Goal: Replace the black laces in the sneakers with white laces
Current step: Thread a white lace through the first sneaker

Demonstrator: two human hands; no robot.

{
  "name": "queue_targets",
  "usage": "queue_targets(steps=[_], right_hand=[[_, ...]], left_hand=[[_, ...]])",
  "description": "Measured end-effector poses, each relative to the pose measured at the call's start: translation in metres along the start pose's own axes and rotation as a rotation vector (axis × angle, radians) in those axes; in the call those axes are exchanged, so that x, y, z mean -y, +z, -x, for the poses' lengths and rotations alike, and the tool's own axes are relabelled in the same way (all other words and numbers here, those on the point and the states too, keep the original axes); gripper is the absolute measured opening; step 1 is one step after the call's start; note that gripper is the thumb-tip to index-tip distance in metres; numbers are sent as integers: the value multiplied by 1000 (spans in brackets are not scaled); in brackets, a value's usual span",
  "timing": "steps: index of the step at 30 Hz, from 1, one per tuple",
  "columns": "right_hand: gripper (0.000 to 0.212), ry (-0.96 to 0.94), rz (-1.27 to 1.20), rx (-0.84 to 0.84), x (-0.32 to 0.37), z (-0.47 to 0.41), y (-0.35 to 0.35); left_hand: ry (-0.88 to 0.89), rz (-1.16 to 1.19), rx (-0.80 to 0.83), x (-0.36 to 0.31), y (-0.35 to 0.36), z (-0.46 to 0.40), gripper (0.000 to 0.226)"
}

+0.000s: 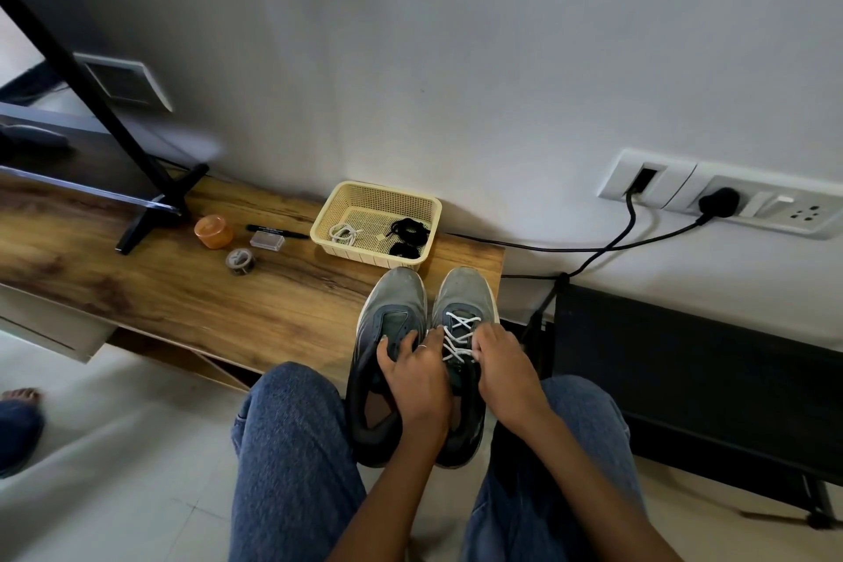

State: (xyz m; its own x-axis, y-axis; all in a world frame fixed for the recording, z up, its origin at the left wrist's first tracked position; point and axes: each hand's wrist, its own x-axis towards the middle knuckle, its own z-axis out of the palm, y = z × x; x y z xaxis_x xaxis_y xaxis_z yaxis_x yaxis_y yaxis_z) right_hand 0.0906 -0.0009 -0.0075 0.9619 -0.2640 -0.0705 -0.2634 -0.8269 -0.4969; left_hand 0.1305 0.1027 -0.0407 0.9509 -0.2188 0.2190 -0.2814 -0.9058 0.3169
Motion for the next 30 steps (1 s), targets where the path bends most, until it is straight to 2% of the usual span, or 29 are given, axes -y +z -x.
queue_targets(steps=[5,10,19,25,30], right_hand=[[29,-64,69,-92,2,3,5],[41,-76,26,-157,2,1,8],[32,-28,21,-52,15,-9,-3],[23,24,-68,-84,21,-7,-1],[25,51,-90,-88,20,-7,1]], left_hand=[[-10,18,0,0,0,0,47],[-11,4,7,0,-1,0,50],[-1,-3,1,0,0,-1,51],[15,1,33,1,-1,0,52],[22,-4,51,0,-2,0,55]])
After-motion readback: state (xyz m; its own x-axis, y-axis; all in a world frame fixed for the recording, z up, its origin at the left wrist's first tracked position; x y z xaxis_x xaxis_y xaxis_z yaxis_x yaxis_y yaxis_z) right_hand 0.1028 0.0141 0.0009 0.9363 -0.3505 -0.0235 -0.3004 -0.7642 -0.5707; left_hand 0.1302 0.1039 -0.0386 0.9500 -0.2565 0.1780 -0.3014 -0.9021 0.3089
